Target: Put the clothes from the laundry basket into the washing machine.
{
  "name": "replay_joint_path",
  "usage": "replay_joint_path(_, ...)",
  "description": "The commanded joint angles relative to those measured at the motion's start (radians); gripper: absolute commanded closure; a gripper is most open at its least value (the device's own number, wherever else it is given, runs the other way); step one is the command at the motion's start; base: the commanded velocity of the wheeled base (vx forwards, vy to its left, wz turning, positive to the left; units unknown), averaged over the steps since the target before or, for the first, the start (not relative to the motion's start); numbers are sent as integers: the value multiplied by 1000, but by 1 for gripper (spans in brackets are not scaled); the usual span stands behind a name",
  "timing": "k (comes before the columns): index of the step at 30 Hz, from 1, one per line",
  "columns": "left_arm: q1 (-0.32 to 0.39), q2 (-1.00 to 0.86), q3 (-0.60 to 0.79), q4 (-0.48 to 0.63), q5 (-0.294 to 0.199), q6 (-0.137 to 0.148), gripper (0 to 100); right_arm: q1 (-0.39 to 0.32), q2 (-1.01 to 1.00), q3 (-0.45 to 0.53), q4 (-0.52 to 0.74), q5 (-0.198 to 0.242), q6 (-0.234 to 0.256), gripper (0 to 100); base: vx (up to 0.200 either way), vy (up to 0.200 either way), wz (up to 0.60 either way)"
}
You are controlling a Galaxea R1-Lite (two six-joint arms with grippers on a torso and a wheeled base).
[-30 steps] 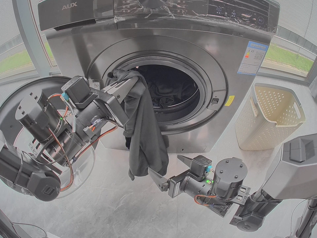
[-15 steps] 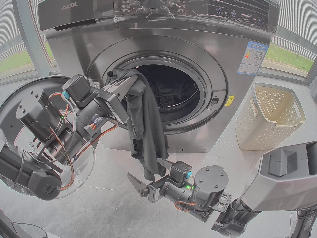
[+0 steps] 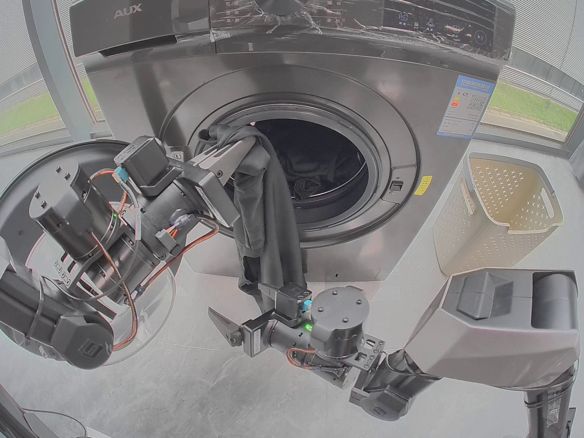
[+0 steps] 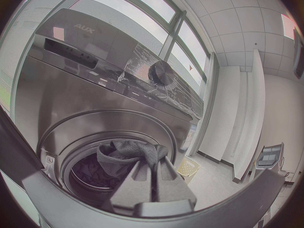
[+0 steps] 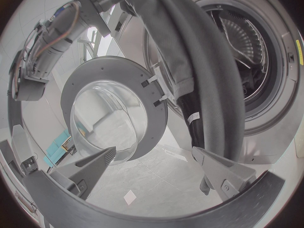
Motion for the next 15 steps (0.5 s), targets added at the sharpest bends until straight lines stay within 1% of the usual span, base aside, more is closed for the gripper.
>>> replay_joint_path(1, -5, -7, -1, -1, 0, 0, 100, -22, 73, -107, 59, 21, 2, 0, 0, 0, 0)
replay_joint_path(4, -5, -10, -7, -1, 1, 0, 100, -31, 107, -170, 99, 24, 2, 0, 0, 0, 0)
replay_joint_path(6, -6, -12, -7, -1, 1, 0, 100, -35, 134, -234, 139, 35, 2, 0, 0, 0, 0)
replay_joint_path(11, -6, -13, -9, -1, 6, 1, 100, -71, 191, -357, 220, 35, 2, 0, 0, 0, 0)
replay_joint_path(15, -6, -15, -15, -1, 6, 0, 100, -95, 231, -406, 248, 35, 1, 0, 0, 0, 0)
